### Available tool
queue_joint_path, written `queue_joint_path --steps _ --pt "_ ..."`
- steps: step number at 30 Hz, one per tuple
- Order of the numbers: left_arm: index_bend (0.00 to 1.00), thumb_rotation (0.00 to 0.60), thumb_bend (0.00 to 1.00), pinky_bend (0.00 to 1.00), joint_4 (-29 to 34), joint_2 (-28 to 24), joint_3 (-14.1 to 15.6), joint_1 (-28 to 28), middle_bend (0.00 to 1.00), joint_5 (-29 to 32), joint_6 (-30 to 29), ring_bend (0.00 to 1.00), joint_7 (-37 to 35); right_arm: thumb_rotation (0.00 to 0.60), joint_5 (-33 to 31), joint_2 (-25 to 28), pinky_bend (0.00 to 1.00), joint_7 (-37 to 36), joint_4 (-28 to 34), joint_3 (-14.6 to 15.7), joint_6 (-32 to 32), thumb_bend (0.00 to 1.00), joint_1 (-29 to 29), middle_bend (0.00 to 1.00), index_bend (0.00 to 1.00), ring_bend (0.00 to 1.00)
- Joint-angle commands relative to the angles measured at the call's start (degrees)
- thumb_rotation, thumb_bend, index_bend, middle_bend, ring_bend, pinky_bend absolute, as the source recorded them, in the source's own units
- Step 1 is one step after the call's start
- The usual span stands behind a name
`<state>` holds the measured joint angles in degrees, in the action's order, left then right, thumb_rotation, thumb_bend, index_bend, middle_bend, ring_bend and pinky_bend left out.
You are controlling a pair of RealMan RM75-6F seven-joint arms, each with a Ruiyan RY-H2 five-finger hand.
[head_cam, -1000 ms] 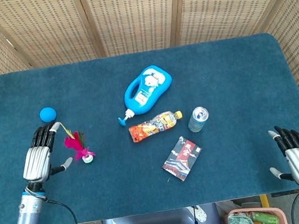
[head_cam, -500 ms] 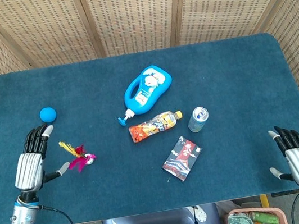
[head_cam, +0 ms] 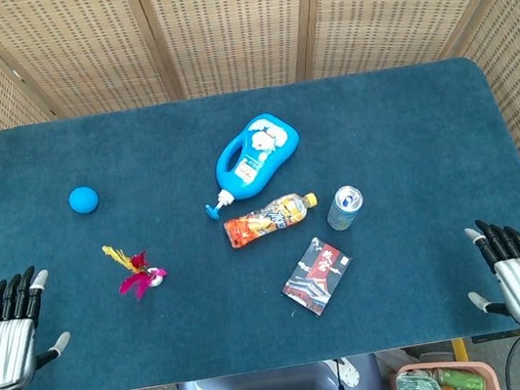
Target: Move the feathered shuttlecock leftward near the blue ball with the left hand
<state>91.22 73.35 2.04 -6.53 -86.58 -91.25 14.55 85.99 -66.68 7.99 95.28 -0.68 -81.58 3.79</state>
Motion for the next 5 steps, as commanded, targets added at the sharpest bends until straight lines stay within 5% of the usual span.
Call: queue_joint_path --steps 1,5 --pt "0.0 0.6 0.17 0.0 0.3 -0.8 0.6 1.2 0.0 -0.3 -1.0 0.0 1.0 0.6 0.2 0.0 0.0 0.3 0.3 0.0 -0.1 0.17 0.0 0.0 0.05 0.0" --pt "0.0 0.6 0.17 0.0 0.8 -1.3 0.6 1.9 0.0 -0.2 -1.0 0.0 1.2 0.6 0.2 -0.1 0.0 0.5 0.3 0.1 -0.1 0.17 0.0 0.0 0.05 0.0"
